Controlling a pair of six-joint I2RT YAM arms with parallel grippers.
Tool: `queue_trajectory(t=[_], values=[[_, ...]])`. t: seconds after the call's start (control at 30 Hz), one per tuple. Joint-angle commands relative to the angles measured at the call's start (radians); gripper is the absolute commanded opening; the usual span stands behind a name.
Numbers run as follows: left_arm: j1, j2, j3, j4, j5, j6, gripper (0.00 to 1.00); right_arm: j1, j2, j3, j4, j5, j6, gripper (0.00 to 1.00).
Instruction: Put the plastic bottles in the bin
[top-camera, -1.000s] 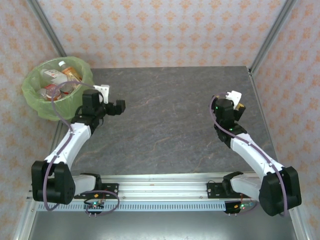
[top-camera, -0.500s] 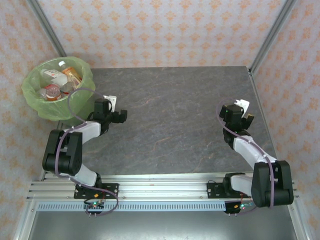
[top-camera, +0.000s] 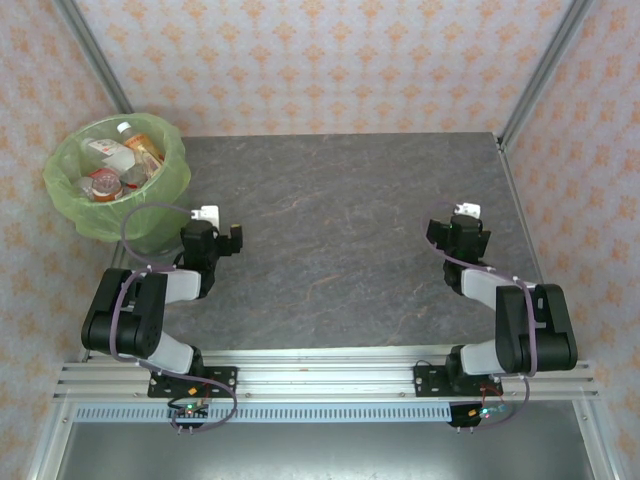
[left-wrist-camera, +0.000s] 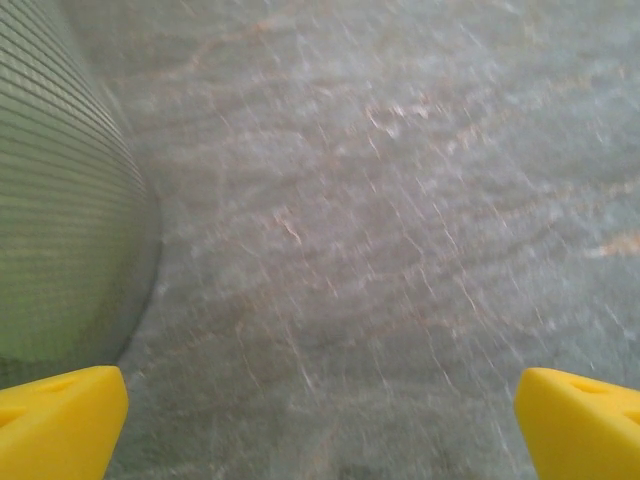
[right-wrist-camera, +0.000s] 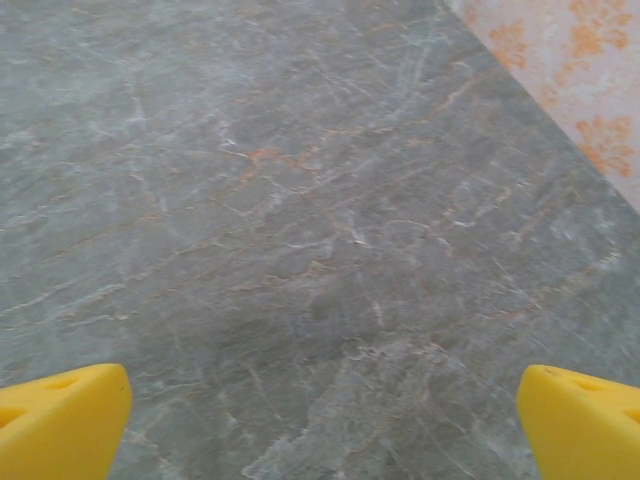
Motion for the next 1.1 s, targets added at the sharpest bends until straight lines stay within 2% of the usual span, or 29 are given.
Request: queue_trajectory(t=[0.0,0.07,0.2,0.27,0.3,0.33,0.37,0.47,0.53,0.6,0.67,0.77,1.07], values=[[-0.014,-0.008,-0.011,0.098,-0.177,-0.048,1.00,-0.005,-0.039,-0.030,0.081,-0.064,-0.031,0.99],[-0.022,-0.007,-0.014,0.107,-0.212,-0.052,1.00,-0.016,-0.068,-0.068,0.124,-0.070,-0.021,1.00],[-0.022,-0.005,-0.017,0.116,-0.211,-0.050,1.00,-0.069,-0.107,-0.111,0.167,-0.136,0.017,0.99],[-0.022,-0.005,-0.017,0.116,-0.211,-0.051,1.00,-0.082,-0.112,-0.131,0.206,-0.177,0.088,0.99],[-0.022,-0.005,-0.015,0.111,-0.211,-0.053,1.00,-0.083,-0.088,-0.164,0.323,-0.203,0.126,0.99],[-0.022,-0.005,-0.016,0.115,-0.212,-0.051,1.00,-0.081,-0.043,-0.177,0.412,-0.271,0.101,0.99],[-0.022,-0.005,-0.015,0.113,-0.211,-0.053,1.00,-0.077,0.007,-0.149,0.383,-0.266,0.091,0.99],[-0.022,-0.005,-0.015,0.114,-0.212,-0.052,1.00,-0.074,0.165,-0.110,0.481,-0.254,0.105,0.99],[-0.022,-0.005,-0.015,0.113,-0.212,-0.051,1.00,-0.074,0.122,-0.093,0.377,-0.248,0.100,0.99],[-0.022,-0.005,-0.016,0.112,-0.211,-0.051,1.00,-0.073,0.145,-0.113,0.450,-0.199,0.120,0.99],[-0.022,-0.006,-0.016,0.115,-0.212,-0.051,1.00,-0.063,0.131,-0.079,0.360,-0.173,0.119,0.99],[-0.022,-0.005,-0.017,0.115,-0.211,-0.051,1.00,-0.035,0.144,-0.061,0.349,-0.127,0.101,0.99],[-0.022,-0.005,-0.013,0.109,-0.210,-0.051,1.00,-0.034,0.142,-0.058,0.337,-0.127,0.101,0.99]])
